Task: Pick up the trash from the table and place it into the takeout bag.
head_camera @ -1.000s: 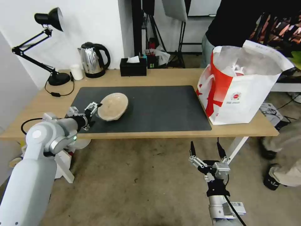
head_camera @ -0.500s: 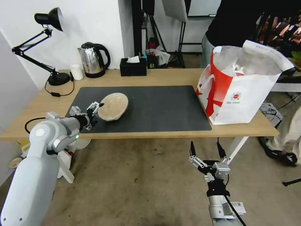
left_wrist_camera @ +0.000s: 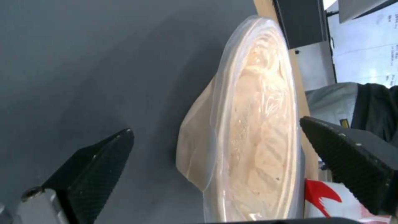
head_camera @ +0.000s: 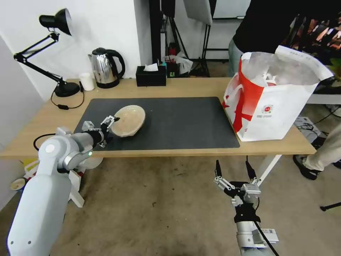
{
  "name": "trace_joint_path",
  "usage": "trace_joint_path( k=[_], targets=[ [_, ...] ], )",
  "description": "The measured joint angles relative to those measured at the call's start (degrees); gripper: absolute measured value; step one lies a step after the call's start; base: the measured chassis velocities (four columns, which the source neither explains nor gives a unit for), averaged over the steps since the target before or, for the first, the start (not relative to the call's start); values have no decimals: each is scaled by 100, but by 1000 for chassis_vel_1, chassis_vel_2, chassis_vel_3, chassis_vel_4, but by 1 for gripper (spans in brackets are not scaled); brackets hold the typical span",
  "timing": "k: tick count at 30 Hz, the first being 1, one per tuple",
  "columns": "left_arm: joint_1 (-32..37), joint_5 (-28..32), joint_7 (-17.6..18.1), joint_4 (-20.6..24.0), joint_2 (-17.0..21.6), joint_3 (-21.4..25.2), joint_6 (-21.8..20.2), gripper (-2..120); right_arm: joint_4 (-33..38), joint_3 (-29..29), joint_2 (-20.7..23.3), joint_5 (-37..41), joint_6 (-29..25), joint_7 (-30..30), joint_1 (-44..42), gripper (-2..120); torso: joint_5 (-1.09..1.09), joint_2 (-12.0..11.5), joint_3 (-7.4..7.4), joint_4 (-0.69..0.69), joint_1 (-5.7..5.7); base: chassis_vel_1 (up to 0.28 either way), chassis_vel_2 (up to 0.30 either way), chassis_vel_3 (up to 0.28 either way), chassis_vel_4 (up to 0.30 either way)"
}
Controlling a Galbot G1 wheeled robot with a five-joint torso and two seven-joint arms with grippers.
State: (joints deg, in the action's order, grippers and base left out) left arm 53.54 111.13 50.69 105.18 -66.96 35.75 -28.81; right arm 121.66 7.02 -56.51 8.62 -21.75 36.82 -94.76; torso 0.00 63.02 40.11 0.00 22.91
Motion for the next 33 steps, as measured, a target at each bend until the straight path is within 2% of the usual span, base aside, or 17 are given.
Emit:
trace_joint_path(
  k=[27,30,33],
  targets=[
    [-244,-87,-91,-341,-204,-196,-54,100,0,0,0,0,0,0,0,100,5,4,-2,2,-2,0,0,0,0],
    [-245,-98,-98,-347,-213,-205,-57,95,0,0,0,0,0,0,0,100,5,4,-3,2,-2,0,0,0,0],
    [-246,-138,-105,-367,-243,-231,-63,79,0,0,0,0,0,0,-1,100,5,4,-3,4,-3,0,0,0,0]
  ],
)
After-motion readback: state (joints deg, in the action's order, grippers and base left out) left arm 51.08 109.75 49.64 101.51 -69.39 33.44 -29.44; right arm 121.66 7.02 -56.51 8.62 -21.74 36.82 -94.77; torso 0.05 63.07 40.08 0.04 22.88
